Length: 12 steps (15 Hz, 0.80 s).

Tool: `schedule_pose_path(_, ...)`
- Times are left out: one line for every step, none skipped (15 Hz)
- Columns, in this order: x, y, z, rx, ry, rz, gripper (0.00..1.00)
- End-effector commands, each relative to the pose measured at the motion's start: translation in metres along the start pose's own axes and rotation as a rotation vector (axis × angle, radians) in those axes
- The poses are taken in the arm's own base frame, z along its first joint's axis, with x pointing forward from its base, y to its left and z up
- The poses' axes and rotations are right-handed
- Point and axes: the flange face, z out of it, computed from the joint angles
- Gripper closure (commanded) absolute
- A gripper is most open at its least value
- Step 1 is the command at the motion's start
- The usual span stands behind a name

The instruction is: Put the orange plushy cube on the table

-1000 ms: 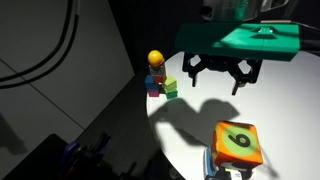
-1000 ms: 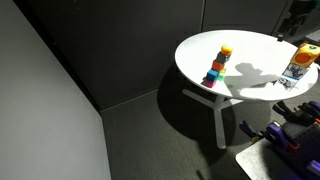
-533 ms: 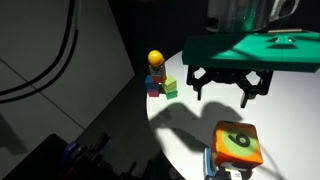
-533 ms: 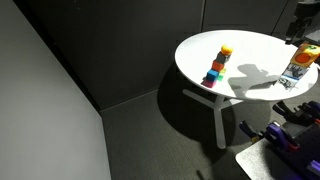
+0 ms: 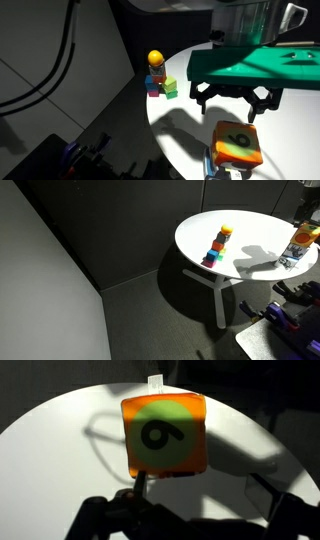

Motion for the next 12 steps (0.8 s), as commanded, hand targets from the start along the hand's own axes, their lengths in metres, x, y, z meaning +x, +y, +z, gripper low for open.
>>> schedule_pose_path(-0.01,0.007,0.0,-0.039,0.004,-0.015,0.0)
schedule_pose_path(-0.01,0.009,0.002,-0.048,0.002,-0.02,0.0)
schedule_pose_path(-0.01,0.011,0.003,-0.058,0.004,-0.026,0.0)
schedule_pose_path(-0.009,0.012,0.004,-0.068,0.006,-0.031,0.0)
schedule_pose_path(-0.008,0.013,0.005,-0.076,0.01,-0.033,0.0)
schedule_pose_path(-0.008,0.014,0.008,-0.082,0.01,-0.038,0.0)
schedule_pose_path(-0.008,0.014,0.01,-0.084,0.011,-0.041,0.0)
schedule_pose_path(-0.008,0.015,0.012,-0.085,0.012,-0.045,0.0)
schedule_pose_path(-0.008,0.015,0.014,-0.086,0.013,-0.046,0.0)
schedule_pose_path(-0.008,0.015,0.017,-0.083,0.013,-0.047,0.0)
schedule_pose_path(-0.009,0.015,0.019,-0.081,0.013,-0.047,0.0)
schedule_pose_path(-0.009,0.015,0.021,-0.079,0.012,-0.047,0.0)
